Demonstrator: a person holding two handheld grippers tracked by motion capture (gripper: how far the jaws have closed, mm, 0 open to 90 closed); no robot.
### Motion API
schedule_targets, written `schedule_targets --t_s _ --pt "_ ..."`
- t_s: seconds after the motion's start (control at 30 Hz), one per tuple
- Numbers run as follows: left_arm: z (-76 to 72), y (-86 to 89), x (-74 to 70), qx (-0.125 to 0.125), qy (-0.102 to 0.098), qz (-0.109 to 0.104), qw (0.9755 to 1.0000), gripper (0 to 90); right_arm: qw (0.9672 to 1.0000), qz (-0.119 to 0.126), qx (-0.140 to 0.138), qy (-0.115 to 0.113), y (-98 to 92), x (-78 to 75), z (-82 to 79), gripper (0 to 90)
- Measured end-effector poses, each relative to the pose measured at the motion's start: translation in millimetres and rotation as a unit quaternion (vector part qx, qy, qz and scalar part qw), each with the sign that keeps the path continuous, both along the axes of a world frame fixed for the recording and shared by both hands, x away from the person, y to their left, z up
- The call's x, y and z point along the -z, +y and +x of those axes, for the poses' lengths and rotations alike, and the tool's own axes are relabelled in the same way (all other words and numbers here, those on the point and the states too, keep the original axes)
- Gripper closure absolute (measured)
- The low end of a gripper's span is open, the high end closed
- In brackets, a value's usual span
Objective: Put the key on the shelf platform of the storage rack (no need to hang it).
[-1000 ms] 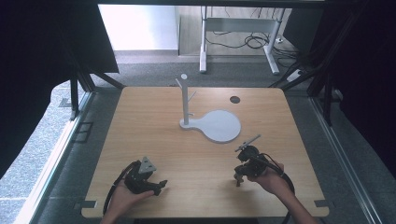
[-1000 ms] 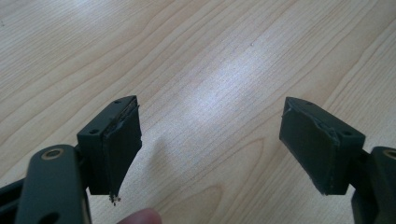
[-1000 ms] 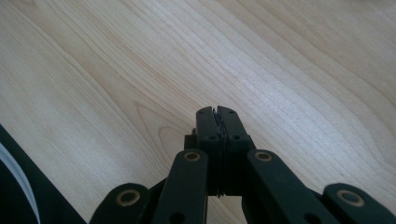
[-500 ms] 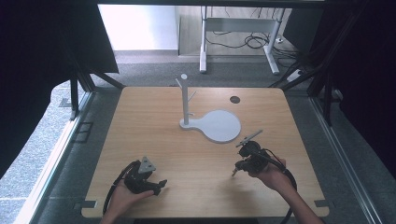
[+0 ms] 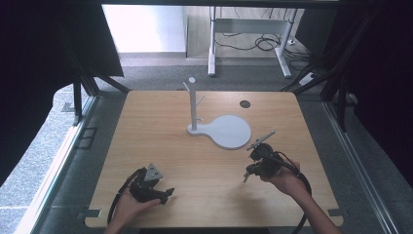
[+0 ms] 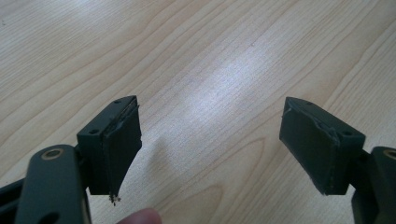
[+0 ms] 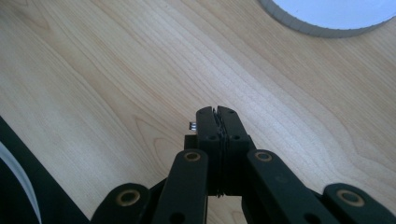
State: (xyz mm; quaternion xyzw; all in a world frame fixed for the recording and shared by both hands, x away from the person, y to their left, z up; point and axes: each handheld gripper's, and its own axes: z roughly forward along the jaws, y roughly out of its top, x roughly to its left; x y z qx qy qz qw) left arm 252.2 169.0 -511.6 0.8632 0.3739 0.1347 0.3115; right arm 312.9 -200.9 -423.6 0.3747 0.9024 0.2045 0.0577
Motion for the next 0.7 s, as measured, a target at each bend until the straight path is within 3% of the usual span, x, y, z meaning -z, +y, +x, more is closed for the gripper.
schedule_targets --t_s 0.7 --pt "0.9 1.0 0.6 0.002 0.001 0.002 1.0 21.1 1.0 -0.005 0.008 0.003 2.7 -9.2 26.5 89.6"
